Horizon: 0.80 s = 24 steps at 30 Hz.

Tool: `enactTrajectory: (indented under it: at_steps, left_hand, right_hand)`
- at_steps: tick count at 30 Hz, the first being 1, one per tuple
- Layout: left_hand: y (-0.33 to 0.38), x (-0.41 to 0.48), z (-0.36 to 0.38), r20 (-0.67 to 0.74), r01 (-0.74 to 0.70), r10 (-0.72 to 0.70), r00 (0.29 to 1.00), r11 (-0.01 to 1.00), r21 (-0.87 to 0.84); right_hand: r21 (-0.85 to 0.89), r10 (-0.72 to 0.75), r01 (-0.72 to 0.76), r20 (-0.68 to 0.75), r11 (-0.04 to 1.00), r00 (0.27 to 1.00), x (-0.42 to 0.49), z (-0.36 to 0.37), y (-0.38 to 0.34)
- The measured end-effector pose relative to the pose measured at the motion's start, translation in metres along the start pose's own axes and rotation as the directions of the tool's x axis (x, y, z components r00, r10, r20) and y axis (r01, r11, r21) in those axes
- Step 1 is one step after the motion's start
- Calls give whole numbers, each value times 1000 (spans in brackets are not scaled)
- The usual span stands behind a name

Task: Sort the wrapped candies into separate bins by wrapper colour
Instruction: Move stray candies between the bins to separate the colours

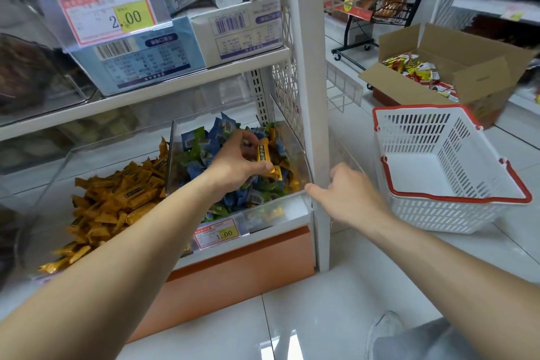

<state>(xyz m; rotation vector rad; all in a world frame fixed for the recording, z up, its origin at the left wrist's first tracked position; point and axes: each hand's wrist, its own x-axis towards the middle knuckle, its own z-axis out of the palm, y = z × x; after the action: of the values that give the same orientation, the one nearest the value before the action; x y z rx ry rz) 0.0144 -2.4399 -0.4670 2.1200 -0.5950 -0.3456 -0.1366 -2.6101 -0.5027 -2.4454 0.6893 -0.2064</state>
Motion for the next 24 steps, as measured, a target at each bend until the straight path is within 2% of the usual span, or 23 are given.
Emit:
enactTrajectory:
  at_steps: [4, 7, 10, 14, 17, 21, 24]
  left_hand:
    - [6, -3, -4, -85, -27, 11, 996, 982, -186]
    - [10, -10, -10, -105, -25, -4, 995, 962, -271]
    - [8, -18, -19, -127, -22, -33, 991, 914, -406]
    - [-4, -28, -35, -199, -33, -79, 977, 865, -501]
    - [-16, -34, -46, -221, -64, -43, 974, 888, -456]
    - [-30, -39, -60, -243, -125, 49, 969, 943, -308]
    - [-35, -40, -59, -303, -187, 114, 946, 956, -225]
  right_hand:
    - [126, -121, 122, -15, 984, 993, -12, -15, -14]
    - [331, -265, 259, -27, 907, 964, -12, -10, -42]
    - [547, -224, 187, 2, 816, 975, 2, 9, -74]
    - [645, -121, 77, 25, 761, 992, 23, 28, -110]
    - [814, -129, -28, 126, 580, 984, 35, 36, -126]
    - [866, -169, -94, 201, 491, 965, 48, 38, -140]
    - [883, -229, -47, 172, 466, 958, 53, 40, -149]
